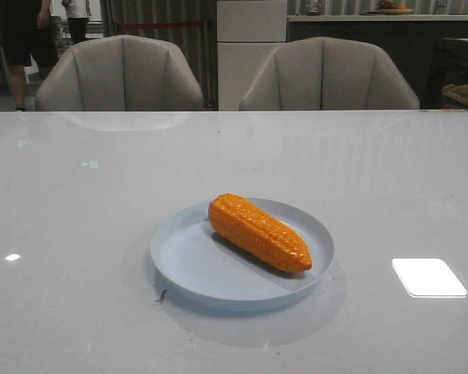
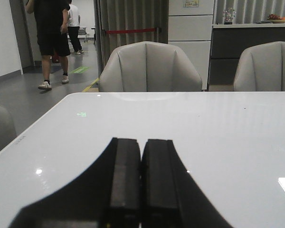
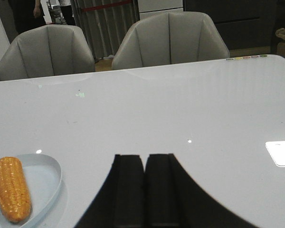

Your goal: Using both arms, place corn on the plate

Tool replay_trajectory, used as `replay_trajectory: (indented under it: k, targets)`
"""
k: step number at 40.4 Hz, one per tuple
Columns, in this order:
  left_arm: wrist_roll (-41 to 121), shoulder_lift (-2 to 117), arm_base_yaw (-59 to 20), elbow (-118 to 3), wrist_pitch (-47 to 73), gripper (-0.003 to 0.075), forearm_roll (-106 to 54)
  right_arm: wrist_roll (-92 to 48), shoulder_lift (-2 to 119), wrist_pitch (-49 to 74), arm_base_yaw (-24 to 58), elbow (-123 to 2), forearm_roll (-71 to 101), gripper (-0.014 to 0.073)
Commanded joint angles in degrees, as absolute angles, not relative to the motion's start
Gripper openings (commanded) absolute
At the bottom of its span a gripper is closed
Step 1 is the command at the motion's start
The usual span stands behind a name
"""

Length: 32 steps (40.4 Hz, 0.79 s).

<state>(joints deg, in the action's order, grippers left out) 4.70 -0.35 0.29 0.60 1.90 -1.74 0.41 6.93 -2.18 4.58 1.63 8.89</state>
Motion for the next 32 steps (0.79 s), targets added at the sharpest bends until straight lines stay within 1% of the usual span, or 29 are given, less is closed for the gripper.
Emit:
replay_trajectory:
  k: [1, 13, 32]
  targets:
    - [4.18, -1.59, -0.09, 2.76, -2.62, 0.0094, -2.26, 0.33, 7.36, -6.82, 4.66, 0.36, 8.56, 0.0057]
    - [4.18, -1.59, -0.09, 2.76, -2.62, 0.0094, -2.26, 0.33, 7.36, -4.04, 4.66, 0.36, 9.33, 0.0057]
    - [4.18, -1.59, -0.09, 2.76, -2.62, 0.0094, -2.26, 0.33, 7.36, -3.77, 4.66, 0.36, 9.33, 0.0057]
